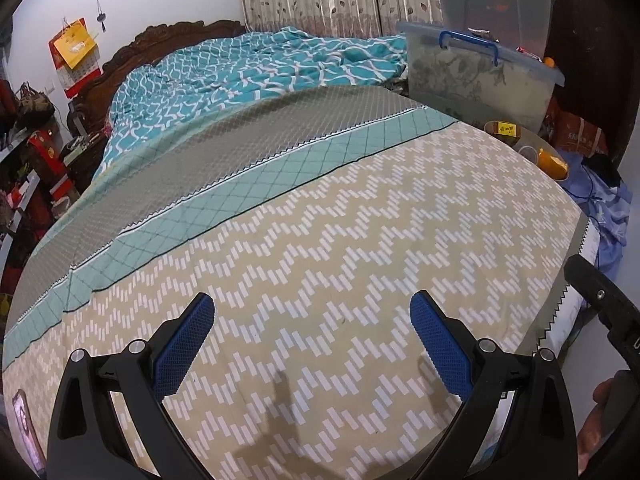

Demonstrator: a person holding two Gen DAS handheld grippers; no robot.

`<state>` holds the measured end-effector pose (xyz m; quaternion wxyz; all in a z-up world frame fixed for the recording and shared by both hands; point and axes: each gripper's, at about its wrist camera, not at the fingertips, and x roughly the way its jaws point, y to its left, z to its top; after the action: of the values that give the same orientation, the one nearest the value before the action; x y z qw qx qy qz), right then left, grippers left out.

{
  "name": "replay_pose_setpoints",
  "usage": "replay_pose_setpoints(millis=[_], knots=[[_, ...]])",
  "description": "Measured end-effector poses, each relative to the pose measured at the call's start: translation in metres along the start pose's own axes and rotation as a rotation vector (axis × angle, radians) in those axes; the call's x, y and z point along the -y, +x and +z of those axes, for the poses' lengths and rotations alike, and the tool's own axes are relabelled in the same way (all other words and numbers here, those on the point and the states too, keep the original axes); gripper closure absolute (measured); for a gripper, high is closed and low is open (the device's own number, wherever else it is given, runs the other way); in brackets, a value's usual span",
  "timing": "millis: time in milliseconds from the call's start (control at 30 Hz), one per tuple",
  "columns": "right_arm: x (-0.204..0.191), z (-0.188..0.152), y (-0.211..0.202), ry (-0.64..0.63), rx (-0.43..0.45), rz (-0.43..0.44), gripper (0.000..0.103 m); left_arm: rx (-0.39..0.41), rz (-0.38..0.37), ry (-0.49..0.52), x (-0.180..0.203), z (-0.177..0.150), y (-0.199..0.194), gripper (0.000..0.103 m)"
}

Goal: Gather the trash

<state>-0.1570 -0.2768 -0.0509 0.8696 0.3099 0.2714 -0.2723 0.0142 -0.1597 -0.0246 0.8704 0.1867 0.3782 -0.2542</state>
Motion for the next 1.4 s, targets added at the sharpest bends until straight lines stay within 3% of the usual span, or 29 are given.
replay_pose_setpoints(millis=[667, 933, 1400], knots=[[0.007, -0.006, 0.021, 0.039, -0.11, 0.014, 0.003, -0.044, 0.044, -0.037, -0.01, -0.002, 0.009, 0.008], [0.008, -0.005, 0.023, 0.035, -0.11, 0.016, 0.003, -0.051, 0.015, -0.074, -0.017, 0.0, 0.008, 0.008], [0.006, -0.004, 0.021, 0.029, -0.105, 0.018, 0.003, -0.022, 0.074, -0.078, -0.015, 0.001, 0.002, 0.009]])
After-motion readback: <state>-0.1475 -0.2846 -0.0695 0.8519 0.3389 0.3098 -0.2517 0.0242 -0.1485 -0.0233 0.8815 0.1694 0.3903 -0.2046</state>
